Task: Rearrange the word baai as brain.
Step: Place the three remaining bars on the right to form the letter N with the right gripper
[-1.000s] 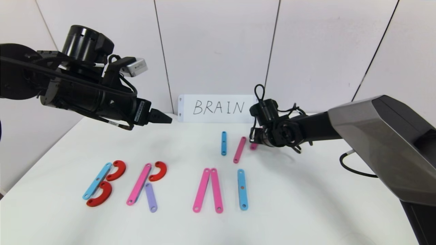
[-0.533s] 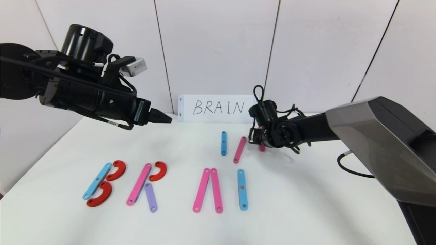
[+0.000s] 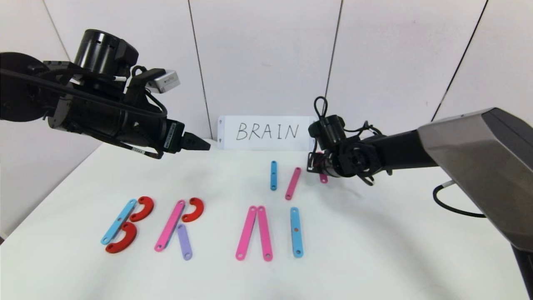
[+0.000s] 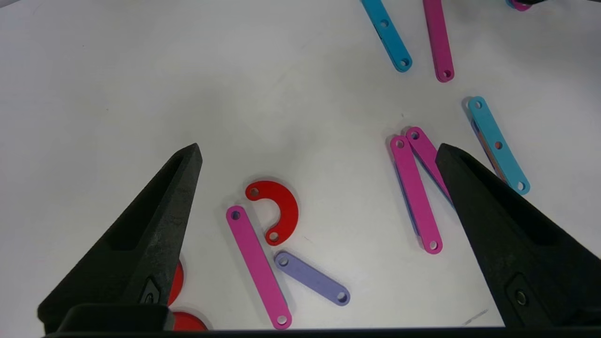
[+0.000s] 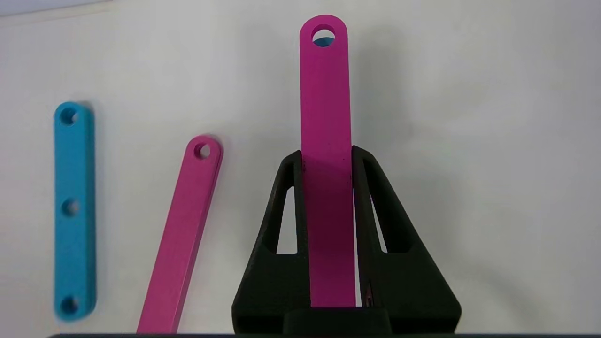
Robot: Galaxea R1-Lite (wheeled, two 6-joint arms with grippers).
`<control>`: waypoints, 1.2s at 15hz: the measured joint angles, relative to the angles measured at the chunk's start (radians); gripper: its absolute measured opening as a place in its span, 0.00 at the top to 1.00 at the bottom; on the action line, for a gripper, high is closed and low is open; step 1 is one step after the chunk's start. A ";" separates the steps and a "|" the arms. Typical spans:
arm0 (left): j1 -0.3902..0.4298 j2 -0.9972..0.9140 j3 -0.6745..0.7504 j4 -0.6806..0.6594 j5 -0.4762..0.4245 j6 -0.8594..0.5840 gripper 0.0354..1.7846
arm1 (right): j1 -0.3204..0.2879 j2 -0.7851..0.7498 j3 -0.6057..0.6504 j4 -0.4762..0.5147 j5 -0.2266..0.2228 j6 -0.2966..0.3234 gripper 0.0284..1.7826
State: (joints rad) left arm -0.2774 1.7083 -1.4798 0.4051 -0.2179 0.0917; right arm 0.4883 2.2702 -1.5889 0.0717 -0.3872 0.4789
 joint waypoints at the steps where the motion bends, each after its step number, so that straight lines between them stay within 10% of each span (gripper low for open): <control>1: 0.000 0.000 0.000 0.000 0.000 0.001 0.03 | 0.011 -0.032 0.040 -0.001 0.001 0.000 0.85; 18: 0.001 0.017 -0.006 -0.003 0.000 0.001 0.03 | 0.188 -0.227 0.541 -0.154 0.000 0.105 0.85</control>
State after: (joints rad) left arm -0.2760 1.7251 -1.4855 0.4026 -0.2183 0.0923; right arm 0.6760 2.0436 -1.0483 -0.0821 -0.3877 0.5840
